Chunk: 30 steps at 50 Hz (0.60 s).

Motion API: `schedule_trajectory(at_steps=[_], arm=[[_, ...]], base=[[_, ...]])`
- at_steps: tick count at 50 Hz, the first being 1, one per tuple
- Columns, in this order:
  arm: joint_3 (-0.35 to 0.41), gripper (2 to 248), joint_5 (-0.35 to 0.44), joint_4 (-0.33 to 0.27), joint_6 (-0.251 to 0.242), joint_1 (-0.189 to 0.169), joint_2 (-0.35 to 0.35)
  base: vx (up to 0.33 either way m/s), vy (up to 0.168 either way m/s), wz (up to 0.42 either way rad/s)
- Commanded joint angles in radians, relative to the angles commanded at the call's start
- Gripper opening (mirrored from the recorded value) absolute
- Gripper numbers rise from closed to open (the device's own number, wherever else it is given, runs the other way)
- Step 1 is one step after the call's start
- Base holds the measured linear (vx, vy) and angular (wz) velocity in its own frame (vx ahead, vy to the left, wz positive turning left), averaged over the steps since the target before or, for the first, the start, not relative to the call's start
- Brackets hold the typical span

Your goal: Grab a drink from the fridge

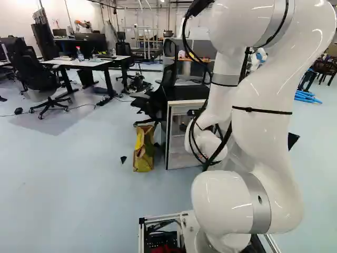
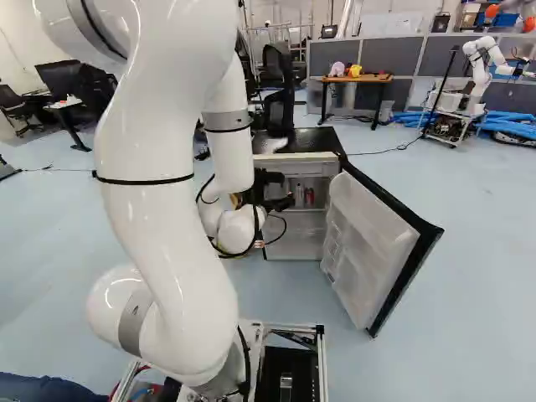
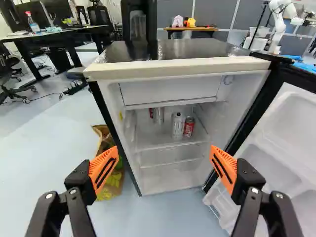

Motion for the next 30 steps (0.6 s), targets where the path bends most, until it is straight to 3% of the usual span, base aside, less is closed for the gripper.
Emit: schedule_trajectory(at_steps=[30], arm=[[-0.103, 247, -0.009, -0.018, 0.0, -0.022, -0.15]], base=[[0.0, 0.0, 0.0]])
